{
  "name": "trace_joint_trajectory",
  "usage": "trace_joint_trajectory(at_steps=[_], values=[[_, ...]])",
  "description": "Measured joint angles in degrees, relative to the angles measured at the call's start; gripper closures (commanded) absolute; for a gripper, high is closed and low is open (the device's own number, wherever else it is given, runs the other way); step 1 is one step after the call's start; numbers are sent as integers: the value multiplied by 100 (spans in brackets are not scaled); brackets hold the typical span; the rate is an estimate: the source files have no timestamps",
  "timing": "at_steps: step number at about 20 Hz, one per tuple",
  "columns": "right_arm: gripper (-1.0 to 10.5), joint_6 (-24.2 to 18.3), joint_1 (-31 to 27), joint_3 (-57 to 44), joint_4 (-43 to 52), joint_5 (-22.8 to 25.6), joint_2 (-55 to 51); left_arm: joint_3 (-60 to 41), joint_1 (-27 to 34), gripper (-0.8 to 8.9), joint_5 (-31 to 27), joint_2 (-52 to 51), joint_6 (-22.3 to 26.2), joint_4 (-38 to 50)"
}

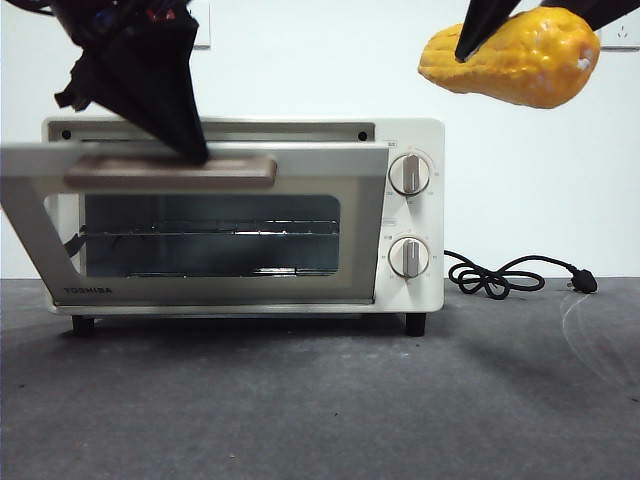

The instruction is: Take the corn from the table,put the corn in the oven

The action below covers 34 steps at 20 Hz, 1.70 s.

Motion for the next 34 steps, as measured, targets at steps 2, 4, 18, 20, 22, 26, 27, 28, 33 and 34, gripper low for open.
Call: trace_joint_trajectory(at_steps=[2, 4, 18, 20, 22, 26, 27, 28, 33, 34], values=[[958, 0, 0, 0, 4, -24, 0, -22, -146, 819, -105, 26, 48, -168], [958, 2, 0, 0, 42, -190, 0, -44, -273, 819, -225, -7, 63, -225], [959, -203, 1108, 0, 2935, -597, 208, -52, -658, 819, -1517, -3010, -120, -713], [959, -442, 1397, 0, 3482, -310, 413, -52, -658, 819, -1519, -3447, -199, -837], [959, -772, 1668, 7, 3856, 7, 697, -52, -658, 819, -1519, -3847, -284, -931], [959, -1655, 2068, 271, 3921, 595, 1333, -52, -658, 819, -1521, -4439, -439, -1023], [959, -1834, 2129, 345, 3926, 704, 1475, -52, -658, 819, -1521, -4546, -466, -1043], [959, -2063, 2201, 448, 3928, 826, 1674, -52, -658, 819, -1523, -4666, -514, -1080], [959, -2953, 2341, 944, 3895, 1279, 2507, -52, -658, 819, -1622, -4839, -664, -1318], [959, -3176, 2354, 1073, 3899, 1403, 2710, -52, -658, 819, -1692, -4850, -686, -1405]])
